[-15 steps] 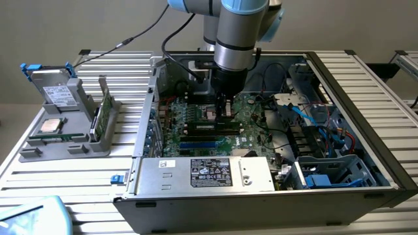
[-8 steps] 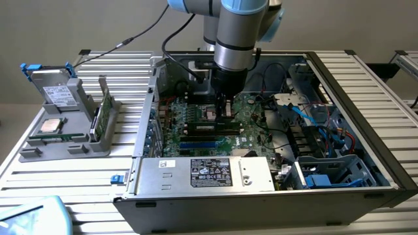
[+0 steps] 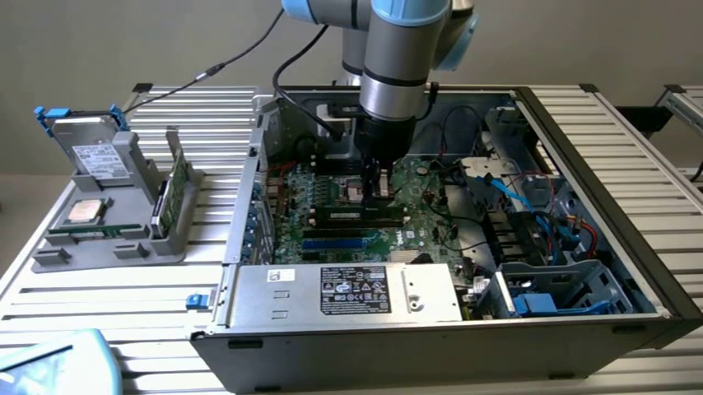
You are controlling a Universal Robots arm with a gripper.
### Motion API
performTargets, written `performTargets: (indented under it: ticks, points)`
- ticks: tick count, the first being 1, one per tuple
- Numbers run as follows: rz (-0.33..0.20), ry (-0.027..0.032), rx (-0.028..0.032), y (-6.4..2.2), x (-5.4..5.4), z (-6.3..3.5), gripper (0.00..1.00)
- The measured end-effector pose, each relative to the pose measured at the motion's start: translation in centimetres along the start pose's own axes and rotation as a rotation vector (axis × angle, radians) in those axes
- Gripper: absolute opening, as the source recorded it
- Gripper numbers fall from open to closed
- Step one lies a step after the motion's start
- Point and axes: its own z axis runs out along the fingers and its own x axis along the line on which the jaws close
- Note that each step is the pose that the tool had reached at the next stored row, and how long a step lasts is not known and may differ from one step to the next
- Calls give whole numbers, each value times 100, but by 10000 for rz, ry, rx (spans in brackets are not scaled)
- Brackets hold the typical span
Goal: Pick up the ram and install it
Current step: 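Insert the ram into the slot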
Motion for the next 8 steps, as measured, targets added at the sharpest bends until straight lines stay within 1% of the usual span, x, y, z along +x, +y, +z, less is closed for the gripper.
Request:
performTargets:
  ticks: [8]
  points:
    - [-1,-2,2,-1,-4,8,14]
